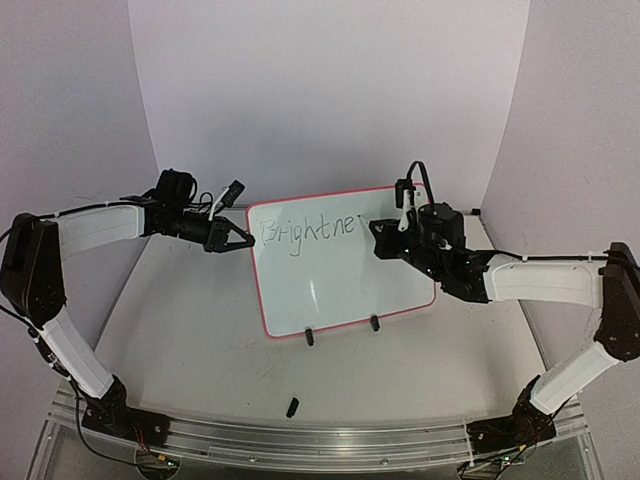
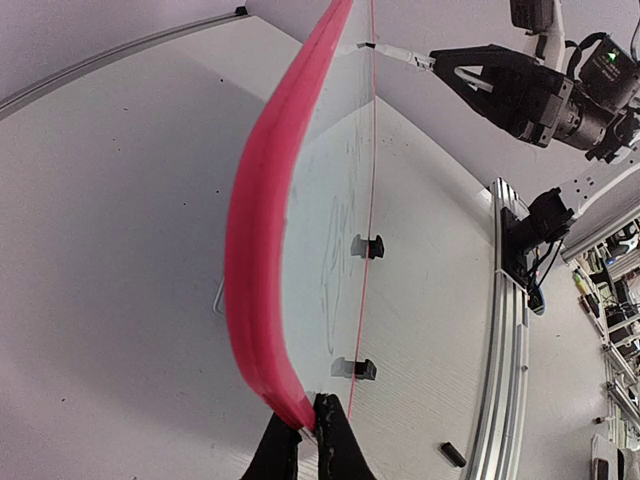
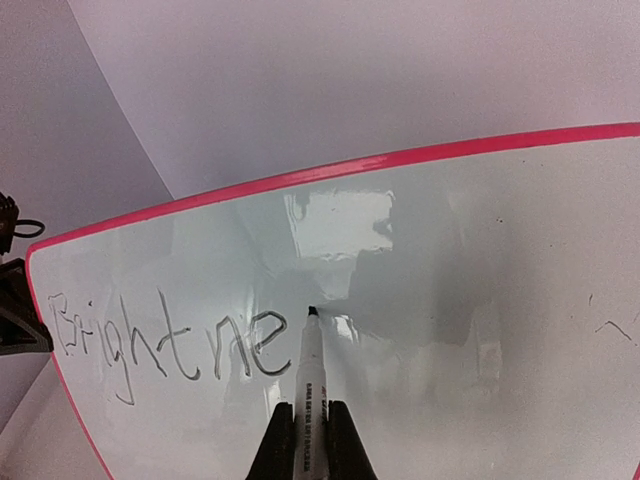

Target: Write a sentence on the whiteboard

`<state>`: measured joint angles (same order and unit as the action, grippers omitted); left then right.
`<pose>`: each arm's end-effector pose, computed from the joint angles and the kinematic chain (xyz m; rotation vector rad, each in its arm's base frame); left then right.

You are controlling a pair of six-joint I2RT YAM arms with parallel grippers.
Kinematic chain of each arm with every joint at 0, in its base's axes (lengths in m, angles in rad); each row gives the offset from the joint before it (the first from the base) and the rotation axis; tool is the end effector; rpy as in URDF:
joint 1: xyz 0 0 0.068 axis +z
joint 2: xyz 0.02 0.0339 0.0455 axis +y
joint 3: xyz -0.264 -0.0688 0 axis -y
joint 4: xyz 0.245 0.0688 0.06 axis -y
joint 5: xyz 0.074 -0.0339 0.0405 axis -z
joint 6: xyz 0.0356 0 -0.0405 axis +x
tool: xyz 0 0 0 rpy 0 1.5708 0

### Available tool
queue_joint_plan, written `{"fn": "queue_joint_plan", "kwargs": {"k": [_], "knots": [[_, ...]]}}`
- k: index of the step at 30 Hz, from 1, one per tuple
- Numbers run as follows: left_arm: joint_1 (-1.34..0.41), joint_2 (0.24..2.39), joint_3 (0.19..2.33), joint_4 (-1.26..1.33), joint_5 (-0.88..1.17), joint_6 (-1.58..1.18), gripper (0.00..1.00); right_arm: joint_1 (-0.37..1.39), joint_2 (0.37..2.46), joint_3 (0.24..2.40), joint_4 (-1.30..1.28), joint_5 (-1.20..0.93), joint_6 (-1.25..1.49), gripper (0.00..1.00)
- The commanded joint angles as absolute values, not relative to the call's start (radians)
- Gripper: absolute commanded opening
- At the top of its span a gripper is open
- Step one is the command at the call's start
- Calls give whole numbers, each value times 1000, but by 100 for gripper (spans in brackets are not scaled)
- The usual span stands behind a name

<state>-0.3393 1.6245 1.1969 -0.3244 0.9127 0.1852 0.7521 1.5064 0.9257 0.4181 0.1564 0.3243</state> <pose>0.3225 -0.1437 0.2647 1.0039 1.9659 -1.1288 0.2583 0.2340 0.2750 -0.2610 1.7574 0.6525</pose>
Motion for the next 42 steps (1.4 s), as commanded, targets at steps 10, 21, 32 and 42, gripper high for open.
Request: {"fn": "queue_joint_plan", "kwargs": {"k": [10,21,32,42], "knots": [[-356,1642,1223,-338,853,284,0,749,1483,890,423,110,332,0],[-357,1640,1223,-340,853,284,0,749,1449,873,384,186,341,0],[-356,1636,1223,-340,854,284,0,750,1447,860,350,116,355,0],[-356,1633,1222,-340,852,284,0,750,1452,895,403,48,356,0]]}}
